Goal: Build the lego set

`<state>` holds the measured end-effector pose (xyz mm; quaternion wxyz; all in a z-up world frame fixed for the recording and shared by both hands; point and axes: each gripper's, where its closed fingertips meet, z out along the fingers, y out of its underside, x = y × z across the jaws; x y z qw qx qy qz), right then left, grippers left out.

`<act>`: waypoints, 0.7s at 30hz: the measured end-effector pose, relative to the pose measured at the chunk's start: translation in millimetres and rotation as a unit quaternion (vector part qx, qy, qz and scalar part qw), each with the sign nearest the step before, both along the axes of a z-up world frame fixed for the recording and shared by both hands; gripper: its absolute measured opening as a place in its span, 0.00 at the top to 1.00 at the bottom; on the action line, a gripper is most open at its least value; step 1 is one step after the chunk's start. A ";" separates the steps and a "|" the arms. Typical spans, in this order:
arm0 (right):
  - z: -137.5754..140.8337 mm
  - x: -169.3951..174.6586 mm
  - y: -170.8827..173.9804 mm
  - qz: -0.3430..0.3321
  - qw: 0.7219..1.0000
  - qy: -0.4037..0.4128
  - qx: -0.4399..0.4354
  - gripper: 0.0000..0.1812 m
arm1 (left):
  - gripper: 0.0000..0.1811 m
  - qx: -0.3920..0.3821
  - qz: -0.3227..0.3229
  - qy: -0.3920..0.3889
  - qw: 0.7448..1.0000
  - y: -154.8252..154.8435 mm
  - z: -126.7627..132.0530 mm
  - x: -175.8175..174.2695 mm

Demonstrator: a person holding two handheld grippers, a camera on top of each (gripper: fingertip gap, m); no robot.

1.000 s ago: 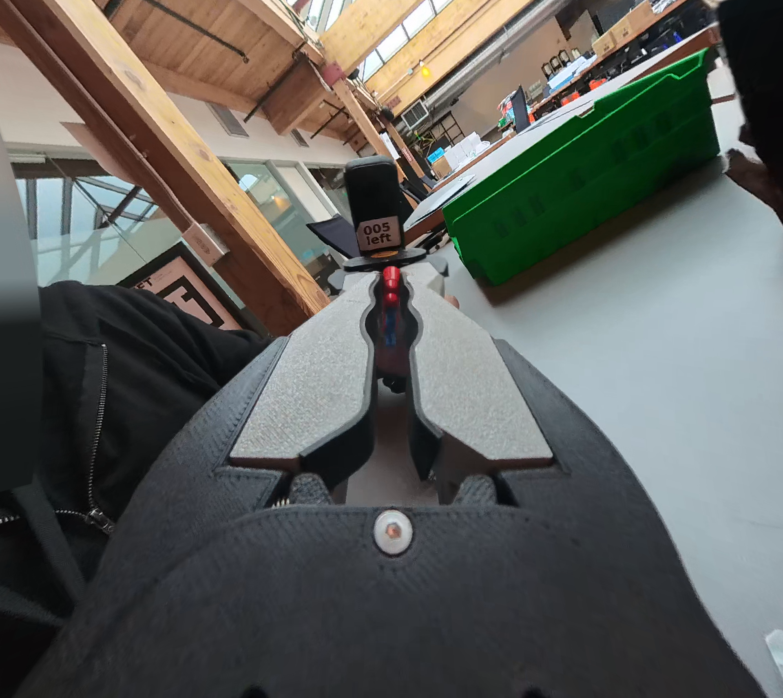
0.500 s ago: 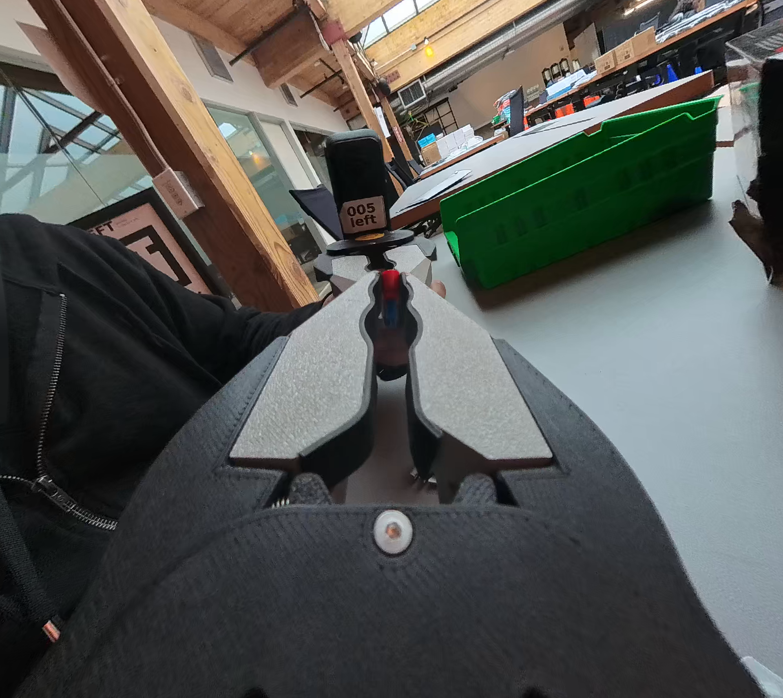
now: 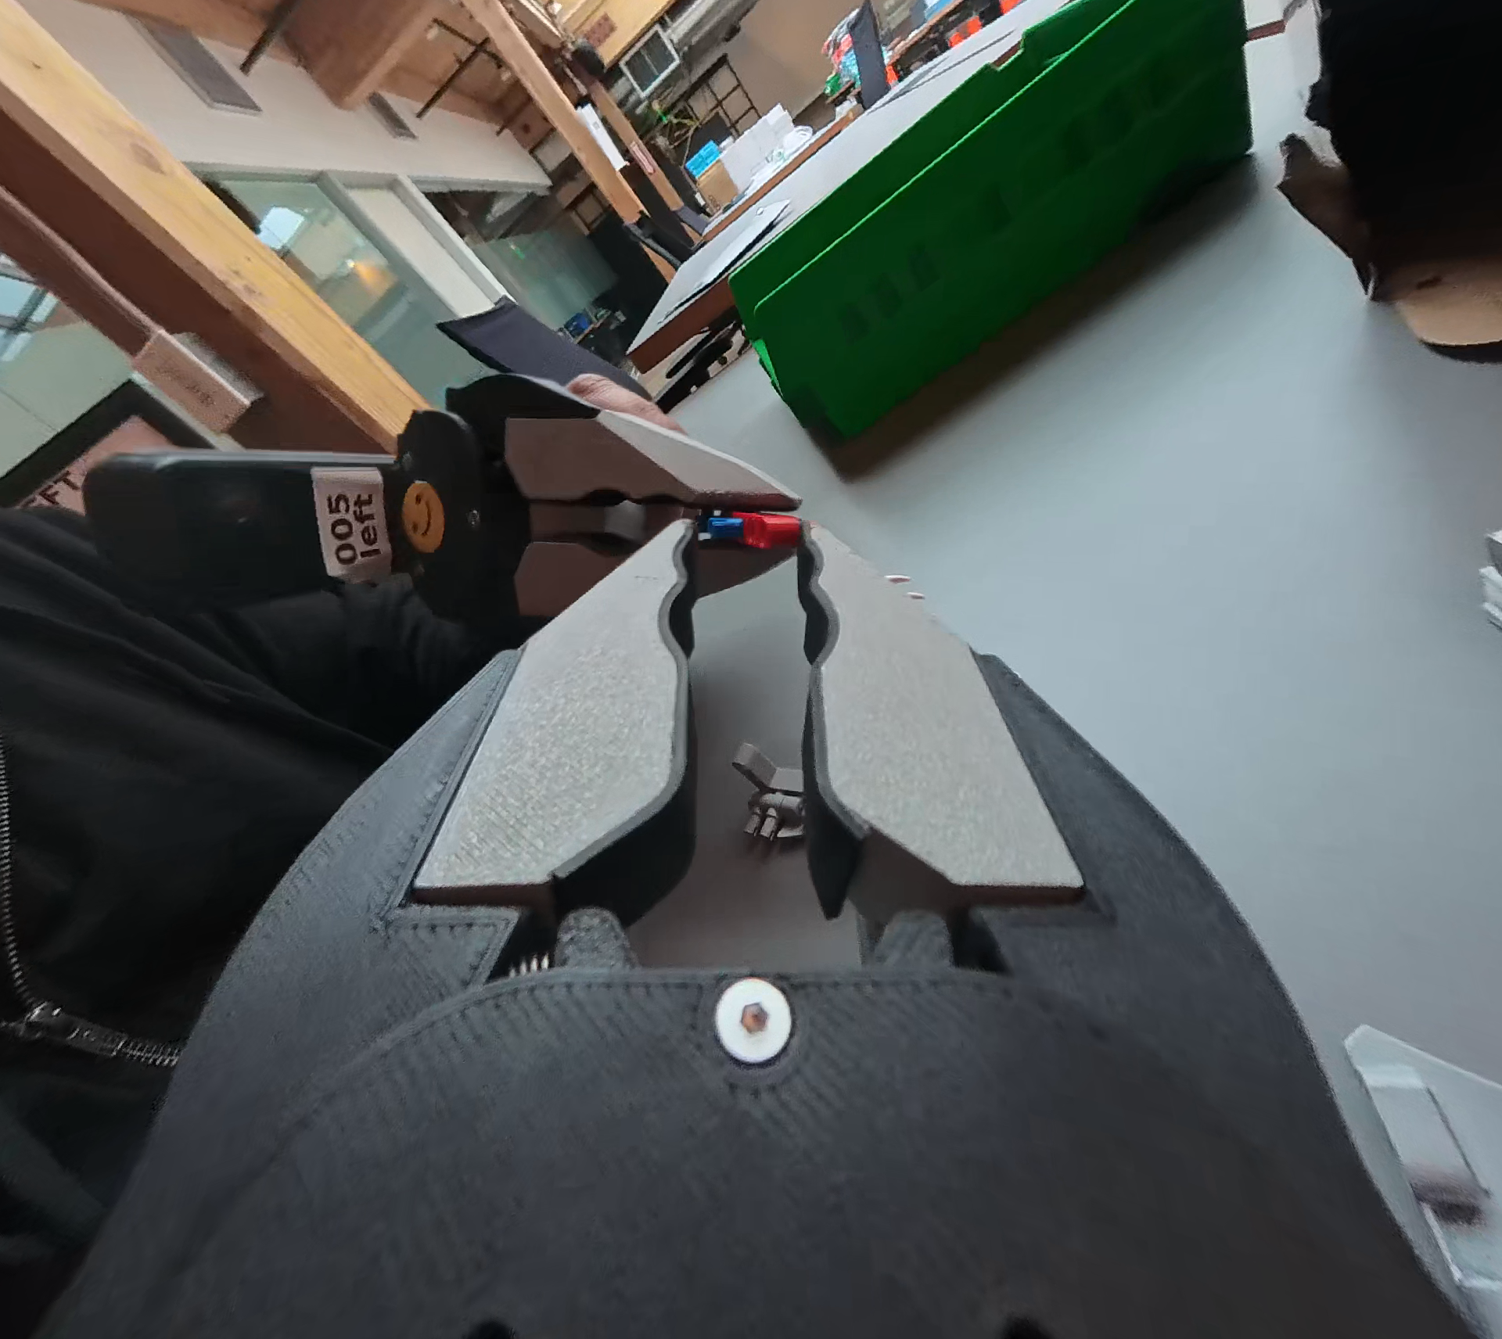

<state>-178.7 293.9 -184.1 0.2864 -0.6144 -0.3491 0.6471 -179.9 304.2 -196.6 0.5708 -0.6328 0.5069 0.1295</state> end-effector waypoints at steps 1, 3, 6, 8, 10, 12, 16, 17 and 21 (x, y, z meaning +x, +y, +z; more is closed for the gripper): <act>-0.6 0.6 0.7 -0.002 1.000 -0.002 0.000 0.91 | 0.97 0.007 0.001 0.006 1.000 -0.3 0.3 0.5; 1.0 1.0 0.7 -0.002 1.000 0.002 0.002 0.91 | 0.97 0.023 0.006 0.022 0.999 0.1 1.7 1.0; 3.7 1.9 0.1 0.000 1.000 0.008 0.009 0.91 | 0.97 0.037 0.013 0.032 0.999 -0.2 4.1 1.7; 6.2 3.2 -1.8 0.005 1.000 0.014 0.016 0.91 | 0.97 0.060 0.017 0.049 0.997 -1.5 7.9 2.8; 10.2 4.5 -4.3 0.005 0.999 0.019 0.033 0.92 | 0.97 0.072 0.017 0.044 0.996 -3.5 11.6 4.5; 10.0 5.8 -4.1 -0.008 0.998 0.008 0.059 0.97 | 0.98 0.093 0.022 0.058 0.994 -5.5 14.8 6.7; 8.7 5.4 -2.8 -0.030 0.996 -0.010 0.087 0.98 | 0.98 0.100 0.026 0.058 0.993 -2.7 12.5 5.8; 9.5 4.9 -2.3 -0.040 0.994 -0.016 0.103 0.97 | 0.97 0.106 0.026 0.059 0.992 -2.2 13.2 5.1; 27.1 10.2 -4.5 -0.003 0.997 0.057 0.056 0.89 | 0.97 -0.009 -0.003 -0.050 0.999 -1.0 11.5 5.2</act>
